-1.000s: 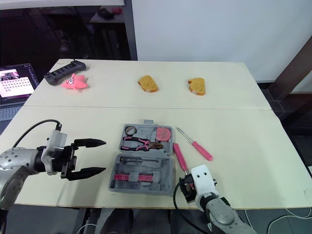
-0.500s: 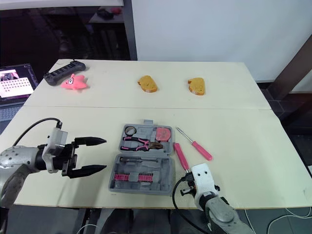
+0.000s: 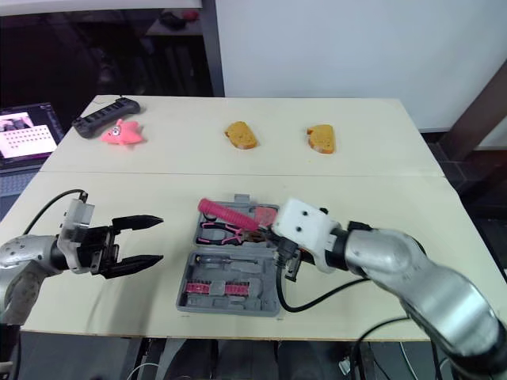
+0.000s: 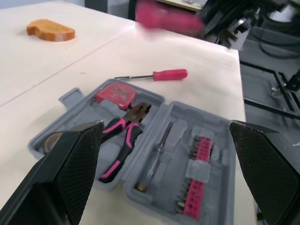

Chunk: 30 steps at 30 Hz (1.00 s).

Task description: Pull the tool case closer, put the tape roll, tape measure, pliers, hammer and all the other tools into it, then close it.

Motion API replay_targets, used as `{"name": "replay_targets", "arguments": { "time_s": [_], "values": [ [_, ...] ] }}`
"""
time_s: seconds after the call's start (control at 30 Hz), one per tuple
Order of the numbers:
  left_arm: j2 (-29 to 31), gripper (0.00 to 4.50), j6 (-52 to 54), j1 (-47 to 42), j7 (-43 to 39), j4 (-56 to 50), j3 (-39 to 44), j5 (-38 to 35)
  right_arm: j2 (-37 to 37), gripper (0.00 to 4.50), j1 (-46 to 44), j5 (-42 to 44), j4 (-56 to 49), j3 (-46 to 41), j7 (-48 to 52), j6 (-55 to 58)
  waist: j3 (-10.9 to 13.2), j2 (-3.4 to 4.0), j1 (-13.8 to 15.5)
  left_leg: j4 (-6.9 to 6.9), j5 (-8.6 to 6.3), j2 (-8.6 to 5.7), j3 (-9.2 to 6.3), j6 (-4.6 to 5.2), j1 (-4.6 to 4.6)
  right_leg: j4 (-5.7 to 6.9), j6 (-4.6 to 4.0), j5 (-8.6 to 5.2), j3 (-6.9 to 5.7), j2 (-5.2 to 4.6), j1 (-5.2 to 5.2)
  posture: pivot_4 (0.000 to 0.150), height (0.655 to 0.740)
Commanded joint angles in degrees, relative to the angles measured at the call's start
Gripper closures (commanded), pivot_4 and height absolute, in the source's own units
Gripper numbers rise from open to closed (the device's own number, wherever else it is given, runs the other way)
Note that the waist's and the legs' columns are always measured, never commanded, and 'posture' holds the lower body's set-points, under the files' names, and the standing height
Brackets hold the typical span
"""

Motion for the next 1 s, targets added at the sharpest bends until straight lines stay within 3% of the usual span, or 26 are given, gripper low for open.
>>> {"name": "replay_targets", "arguments": {
  "time_s": [0.03, 0.1, 0.33, 1.0],
  "values": [
    [1.97, 0.0, -3.41, -0.67, -4.45, 2.25, 0.99, 1.07, 4.69, 4.45, -10.05, 3.12, 5.63, 7.83, 2.43, 11.09, 0.0, 0.0, -0.01, -0.01, 0.0, 0.0, -0.01, 0.0, 0.0, 0.03, 0.07, 0.04, -0.02, 0.0, -0.02, 0.15, 0.74],
    [2.84, 0.0, -4.2, -0.58, -6.01, 2.75, 0.78, 1.63, 7.9, 4.45, -13.76, 3.77, 9.38, 11.11, 2.13, 17.49, 0.0, 0.0, 0.06, -0.08, -0.01, 0.0, -0.01, 0.01, -0.03, 0.06, 0.13, 0.07, -0.05, 0.0, -0.09, 0.15, 0.74],
    [5.42, 0.0, -7.08, 3.78, -10.5, 1.55, 0.35, 3.29, 10.71, 4.45, -16.93, -1.06, 11.81, 23.03, -2.44, 20.24, 0.0, 0.02, -0.16, 0.06, 0.01, -0.02, 0.02, -0.02, -0.94, 0.54, 0.2, 0.11, -0.2, -0.1, -1.21, 0.15, 0.74],
    [4.52, 0.0, -5.95, 9.48, -8.5, -4.82, 1.29, 2.02, 18.9, 4.45, -17.6, -3.34, 17.44, 27.49, -7.95, 22.28, 0.0, 0.03, -1.68, 0.09, 0.09, 0.02, -0.04, -0.12, -0.85, 0.76, 0.18, 0.12, -0.26, -0.05, -1.23, 0.15, 0.74]
  ]
}}
